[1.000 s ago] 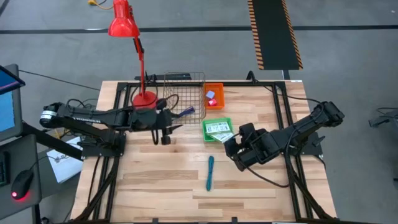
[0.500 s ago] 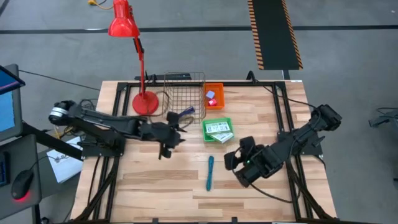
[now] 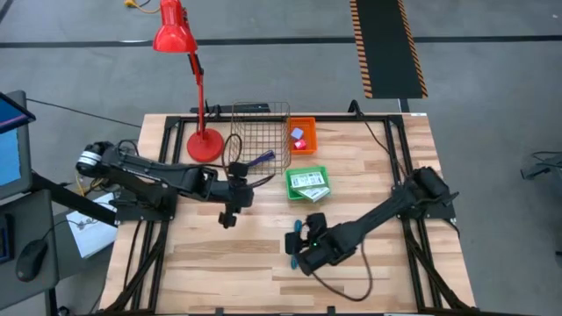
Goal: Pick and place items into bin
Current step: Put the blue charger cable into the black wire basket
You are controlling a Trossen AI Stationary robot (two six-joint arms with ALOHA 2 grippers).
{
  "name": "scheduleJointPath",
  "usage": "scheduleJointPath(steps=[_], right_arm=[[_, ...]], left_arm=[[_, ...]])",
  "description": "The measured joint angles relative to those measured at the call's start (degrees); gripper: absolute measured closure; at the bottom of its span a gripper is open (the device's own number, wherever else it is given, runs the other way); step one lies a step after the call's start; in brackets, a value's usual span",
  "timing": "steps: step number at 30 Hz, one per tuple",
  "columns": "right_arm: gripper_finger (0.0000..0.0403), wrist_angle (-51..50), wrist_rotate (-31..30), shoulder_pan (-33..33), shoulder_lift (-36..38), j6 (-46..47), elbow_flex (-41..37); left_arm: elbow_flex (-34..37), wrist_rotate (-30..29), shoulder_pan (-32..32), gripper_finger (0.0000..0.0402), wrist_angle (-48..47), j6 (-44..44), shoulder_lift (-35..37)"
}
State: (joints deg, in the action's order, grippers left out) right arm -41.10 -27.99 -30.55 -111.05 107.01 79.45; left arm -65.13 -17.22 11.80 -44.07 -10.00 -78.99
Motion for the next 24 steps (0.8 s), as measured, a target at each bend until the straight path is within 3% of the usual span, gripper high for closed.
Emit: scheduleJointPath(steps=[16,20,24], right_arm=[[0.0114,-2.66,11.93,5.05,-15.79,-2.26,10.71],[0.0180,-6.03,12.77,5.17,-16.40,-2.09,12.47],[0.0308,-8.70,12.43,5.19,-14.96,-2.11,12.23]], left_arm=[[-1.64,0.25,5.67,0.0244,-11.82,11.88,3.94],[-1.64,0.22,7.52,0.0244,-12.49,14.38,6.22],[-1.64,0.24,9.10,0.0244,-12.89,17.46,9.27]])
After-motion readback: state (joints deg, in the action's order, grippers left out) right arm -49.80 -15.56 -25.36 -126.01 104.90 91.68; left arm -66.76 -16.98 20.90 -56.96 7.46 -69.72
